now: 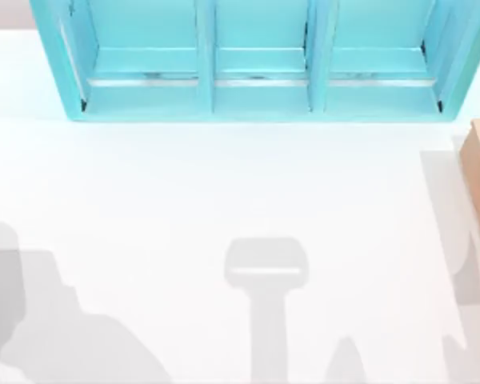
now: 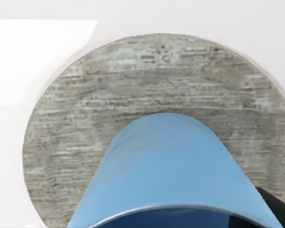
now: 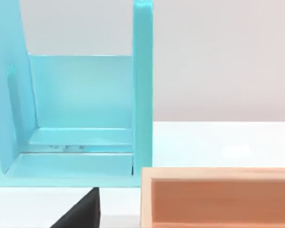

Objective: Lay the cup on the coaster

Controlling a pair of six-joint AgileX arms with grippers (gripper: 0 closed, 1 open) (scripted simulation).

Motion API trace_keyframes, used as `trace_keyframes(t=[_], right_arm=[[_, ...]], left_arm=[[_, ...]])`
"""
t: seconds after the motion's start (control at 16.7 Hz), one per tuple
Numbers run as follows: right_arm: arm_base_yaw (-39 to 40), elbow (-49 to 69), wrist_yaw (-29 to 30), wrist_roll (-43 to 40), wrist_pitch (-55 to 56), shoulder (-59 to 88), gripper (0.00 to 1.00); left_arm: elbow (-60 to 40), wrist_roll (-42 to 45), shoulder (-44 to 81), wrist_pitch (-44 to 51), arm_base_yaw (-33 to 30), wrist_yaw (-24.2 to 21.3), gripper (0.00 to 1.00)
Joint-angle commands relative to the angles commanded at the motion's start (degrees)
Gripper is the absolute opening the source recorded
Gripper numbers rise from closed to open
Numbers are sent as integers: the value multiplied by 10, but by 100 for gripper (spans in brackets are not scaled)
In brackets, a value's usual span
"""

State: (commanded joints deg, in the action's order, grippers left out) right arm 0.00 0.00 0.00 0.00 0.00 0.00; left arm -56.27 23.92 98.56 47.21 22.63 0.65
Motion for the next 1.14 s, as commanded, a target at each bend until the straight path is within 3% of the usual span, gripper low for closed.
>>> trace_keyframes(t=[0.78,1.14], right_arm=[[0,0,0,0,0,0,100],[0,0,0,0,0,0,100]], left_arm=[[0,0,0,0,0,0,98],[0,0,0,0,0,0,100]])
